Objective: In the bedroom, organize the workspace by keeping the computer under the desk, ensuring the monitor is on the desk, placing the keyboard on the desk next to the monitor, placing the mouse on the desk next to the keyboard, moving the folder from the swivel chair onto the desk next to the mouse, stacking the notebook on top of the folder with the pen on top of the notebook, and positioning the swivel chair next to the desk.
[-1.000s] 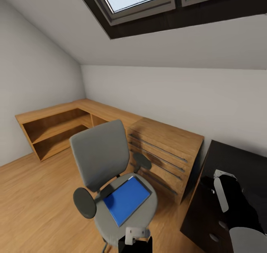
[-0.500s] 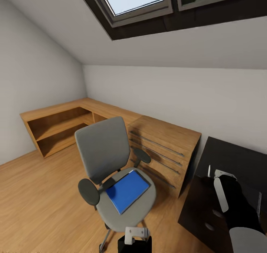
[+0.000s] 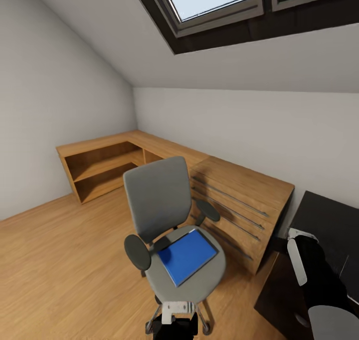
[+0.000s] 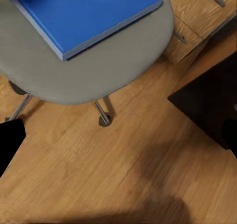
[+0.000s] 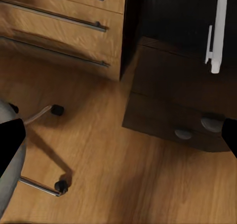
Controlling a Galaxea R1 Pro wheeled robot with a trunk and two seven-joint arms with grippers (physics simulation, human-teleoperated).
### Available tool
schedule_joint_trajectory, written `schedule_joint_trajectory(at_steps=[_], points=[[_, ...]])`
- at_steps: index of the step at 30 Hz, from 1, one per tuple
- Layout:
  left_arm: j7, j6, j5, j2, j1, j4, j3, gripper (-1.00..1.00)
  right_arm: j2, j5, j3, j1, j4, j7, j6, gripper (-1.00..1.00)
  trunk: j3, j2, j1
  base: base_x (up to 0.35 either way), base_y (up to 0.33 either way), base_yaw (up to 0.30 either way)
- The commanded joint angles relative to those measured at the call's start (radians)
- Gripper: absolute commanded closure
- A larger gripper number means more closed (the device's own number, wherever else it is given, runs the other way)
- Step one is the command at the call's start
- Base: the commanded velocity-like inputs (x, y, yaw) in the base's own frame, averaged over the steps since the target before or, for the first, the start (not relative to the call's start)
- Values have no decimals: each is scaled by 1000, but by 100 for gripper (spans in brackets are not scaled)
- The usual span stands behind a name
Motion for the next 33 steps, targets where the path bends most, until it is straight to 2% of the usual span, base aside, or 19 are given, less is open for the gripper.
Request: schedule_joint_trajectory(at_steps=[1,8,15,21,25,28,33], points=[[8,2,11,0,0,-1,11,-100,0,-11,0,0,-1,-8,3,-100,-1,-1,0,0,0,270],[8,2,11,-1,0,-1,75,-100,-1,-12,0,5,-3,-8,3,-100,-1,-1,0,0,0,271],[9,1,11,-1,0,-1,110,-100,0,-12,1,7,-3,-8,3,-100,-1,-1,0,0,0,272],[8,2,12,-3,0,0,194,-100,-1,-11,1,7,-4,-8,3,-100,-1,-1,0,0,0,273],[8,2,13,-3,0,0,223,-100,-1,-12,2,7,-3,-8,3,-100,-1,-1,0,0,0,273],[8,2,19,-3,0,0,228,-100,0,-12,2,7,-3,-8,3,-100,-1,-1,0,0,0,273],[9,1,50,-3,0,0,241,-100,-1,-12,2,10,-4,-7,3,-100,-1,-1,0,0,0,273]])
